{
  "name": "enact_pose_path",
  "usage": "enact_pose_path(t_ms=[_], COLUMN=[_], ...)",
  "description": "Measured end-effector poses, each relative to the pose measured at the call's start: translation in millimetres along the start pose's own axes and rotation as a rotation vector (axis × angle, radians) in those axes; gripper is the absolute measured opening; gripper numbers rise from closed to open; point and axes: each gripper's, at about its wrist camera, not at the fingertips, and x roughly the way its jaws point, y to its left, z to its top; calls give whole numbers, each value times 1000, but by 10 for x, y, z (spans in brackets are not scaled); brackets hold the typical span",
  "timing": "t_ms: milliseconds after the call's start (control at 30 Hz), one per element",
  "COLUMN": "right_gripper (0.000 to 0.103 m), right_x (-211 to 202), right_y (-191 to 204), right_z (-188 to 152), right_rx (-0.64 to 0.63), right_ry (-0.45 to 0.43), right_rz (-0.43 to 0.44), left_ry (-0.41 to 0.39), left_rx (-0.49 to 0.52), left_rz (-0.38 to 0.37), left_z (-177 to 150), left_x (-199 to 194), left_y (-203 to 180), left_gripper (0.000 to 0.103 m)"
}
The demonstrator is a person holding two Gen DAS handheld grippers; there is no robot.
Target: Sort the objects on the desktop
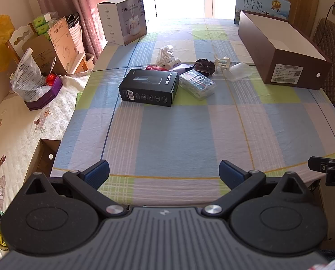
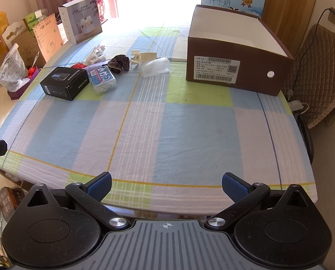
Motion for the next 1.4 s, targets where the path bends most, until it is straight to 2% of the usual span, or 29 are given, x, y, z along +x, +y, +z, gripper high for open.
enact_pose_path(t_ms=[600,1400], right_gripper=[101,101], right_x=[96,392], right_y=[-83,-195], right_z=[136,460], right_rx=[-20,-84], right_ry=[13,29], right_rz=[5,53], left_ry=[12,45], left_rx=[-3,-49], left_rz=[3,43], left_z=[58,343], left_x=[32,254], left_y=[-34,-184], left_gripper=[102,102])
